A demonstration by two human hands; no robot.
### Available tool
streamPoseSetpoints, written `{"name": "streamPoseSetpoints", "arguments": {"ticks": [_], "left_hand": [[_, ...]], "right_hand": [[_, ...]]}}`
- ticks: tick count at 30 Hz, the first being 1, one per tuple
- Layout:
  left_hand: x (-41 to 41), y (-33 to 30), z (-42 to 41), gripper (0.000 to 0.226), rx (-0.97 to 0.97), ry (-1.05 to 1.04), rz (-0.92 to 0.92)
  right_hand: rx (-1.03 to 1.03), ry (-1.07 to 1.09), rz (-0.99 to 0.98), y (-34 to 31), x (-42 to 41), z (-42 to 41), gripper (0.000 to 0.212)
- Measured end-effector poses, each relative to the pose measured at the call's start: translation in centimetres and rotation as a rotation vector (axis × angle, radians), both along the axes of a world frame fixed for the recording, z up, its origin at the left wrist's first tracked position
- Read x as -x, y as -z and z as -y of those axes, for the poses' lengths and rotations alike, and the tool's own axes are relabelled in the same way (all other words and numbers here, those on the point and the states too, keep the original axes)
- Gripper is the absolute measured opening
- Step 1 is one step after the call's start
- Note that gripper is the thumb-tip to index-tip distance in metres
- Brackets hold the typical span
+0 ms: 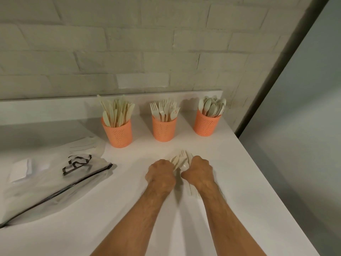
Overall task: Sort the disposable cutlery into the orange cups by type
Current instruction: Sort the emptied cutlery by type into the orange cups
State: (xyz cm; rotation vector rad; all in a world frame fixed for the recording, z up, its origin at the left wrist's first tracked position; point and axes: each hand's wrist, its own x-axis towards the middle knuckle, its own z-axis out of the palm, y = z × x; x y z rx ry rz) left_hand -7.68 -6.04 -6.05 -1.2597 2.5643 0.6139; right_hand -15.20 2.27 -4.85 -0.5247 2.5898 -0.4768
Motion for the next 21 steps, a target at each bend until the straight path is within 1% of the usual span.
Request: {"name": "streamPoseSetpoints", "arguments": {"ticks": [2,3,4,6,8,10,13,15,17,18,21], "left_hand": [[-0.5,-0.2,0.3,0.040,-0.034,-0.015,-0.057],[-0.9,-0.4,0.4,0.039,-0.060,-0.034,-0.099],[-1.3,-0.8,0.6,0.036,-0.083,-0.050,-0.150],[-2.2,-1.0,1.3,0.029,-0.132,-0.060,-0.275],[-3.0,-0.8,2.0,0.021,-0.217,-0.099,-0.485],[-3.6,-0.7,2.4,0.015,-0.264,-0.163,-0.735],[-4.2,-1.2,2.4,0.008,-0.237,-0.263,-1.056],[-4.5,-1.3,2.2,0.005,-0.307,-0.285,-1.191],[-4.7,-0.6,2.0,0.007,-0.377,-0.307,-1.233],[-4.9,0.0,1.9,0.007,-0.393,-0.326,-1.225],[-5.4,1.7,1.6,0.010,-0.396,-0.386,-1.171]], "right_hand": [[-0.041,-0.031,-0.018,-0.2,-0.1,0.3,0.019],[-0.062,-0.046,-0.032,-0.2,-0.2,0.4,0.020],[-0.076,-0.055,-0.043,-0.2,-0.3,0.5,0.026],[-0.050,-0.048,-0.044,-0.2,-0.5,0.5,0.031],[0.049,-0.022,-0.033,-0.2,-0.7,0.5,0.030],[0.262,0.012,0.013,-0.1,-0.7,0.5,0.025],[0.728,0.115,0.094,-0.6,-1.4,1.0,0.011],[0.989,0.158,0.123,-0.7,-1.9,1.7,0.020],[1.117,0.201,0.159,0.0,-2.4,2.4,0.026],[1.126,0.235,0.180,0.6,-2.6,2.7,0.024],[1.050,0.291,0.236,2.8,-3.2,3.4,0.018]]}}
